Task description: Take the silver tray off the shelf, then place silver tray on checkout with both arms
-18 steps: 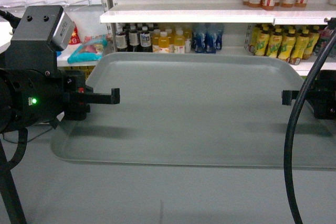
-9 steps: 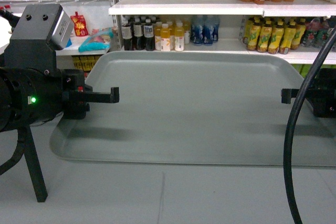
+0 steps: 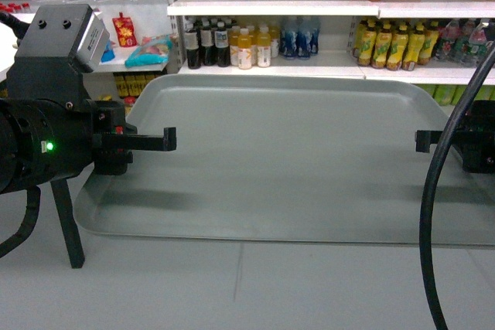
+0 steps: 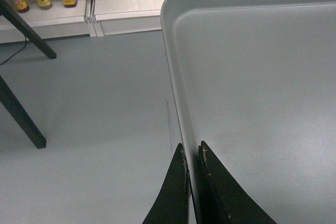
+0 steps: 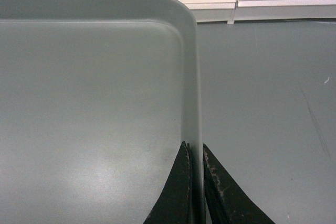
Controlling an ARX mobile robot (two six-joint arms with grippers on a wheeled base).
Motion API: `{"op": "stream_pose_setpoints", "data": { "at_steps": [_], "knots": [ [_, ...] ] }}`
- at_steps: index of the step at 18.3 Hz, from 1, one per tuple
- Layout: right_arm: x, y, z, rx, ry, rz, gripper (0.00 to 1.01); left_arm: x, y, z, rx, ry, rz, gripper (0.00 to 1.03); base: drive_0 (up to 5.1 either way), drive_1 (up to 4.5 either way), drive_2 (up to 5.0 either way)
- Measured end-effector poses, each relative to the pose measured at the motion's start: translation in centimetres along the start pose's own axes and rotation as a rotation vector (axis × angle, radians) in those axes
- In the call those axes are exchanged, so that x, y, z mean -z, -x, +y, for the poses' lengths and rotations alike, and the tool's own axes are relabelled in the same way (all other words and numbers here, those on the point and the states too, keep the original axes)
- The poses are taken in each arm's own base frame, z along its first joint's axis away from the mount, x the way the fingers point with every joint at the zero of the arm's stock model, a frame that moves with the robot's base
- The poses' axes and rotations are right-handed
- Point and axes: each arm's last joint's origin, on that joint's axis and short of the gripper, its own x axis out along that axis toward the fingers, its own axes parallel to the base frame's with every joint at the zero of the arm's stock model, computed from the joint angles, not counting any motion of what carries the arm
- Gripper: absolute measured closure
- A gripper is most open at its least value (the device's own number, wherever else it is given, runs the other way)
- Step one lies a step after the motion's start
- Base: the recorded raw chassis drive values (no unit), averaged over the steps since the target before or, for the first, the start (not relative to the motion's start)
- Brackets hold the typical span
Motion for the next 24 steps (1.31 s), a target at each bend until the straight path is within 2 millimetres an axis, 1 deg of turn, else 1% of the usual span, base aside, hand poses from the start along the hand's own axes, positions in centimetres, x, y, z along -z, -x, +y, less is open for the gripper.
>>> {"op": "stream_pose_setpoints", "data": {
  "at_steps": [6,22,24],
  "knots": [
    [0.03,0.0,-0.01,0.0,0.0,0.002,0.98,0.02,0.0,0.0,0.001,-0.001,0.002,1.0,0.0,-4.07,4.1],
    [0.06,0.03,-0.01,0.0,0.0,0.002,0.98,0.01,0.1,-0.01,0.0,-0.001,0.001,1.0,0.0,0.0,0.0],
    [0.09,0.03,-0.06,0.002,0.0,0.005,0.98,-0.04,0.11,-0.11,0.003,-0.002,-0.004,1.0,-4.8,2.58,2.6]
  ]
}}
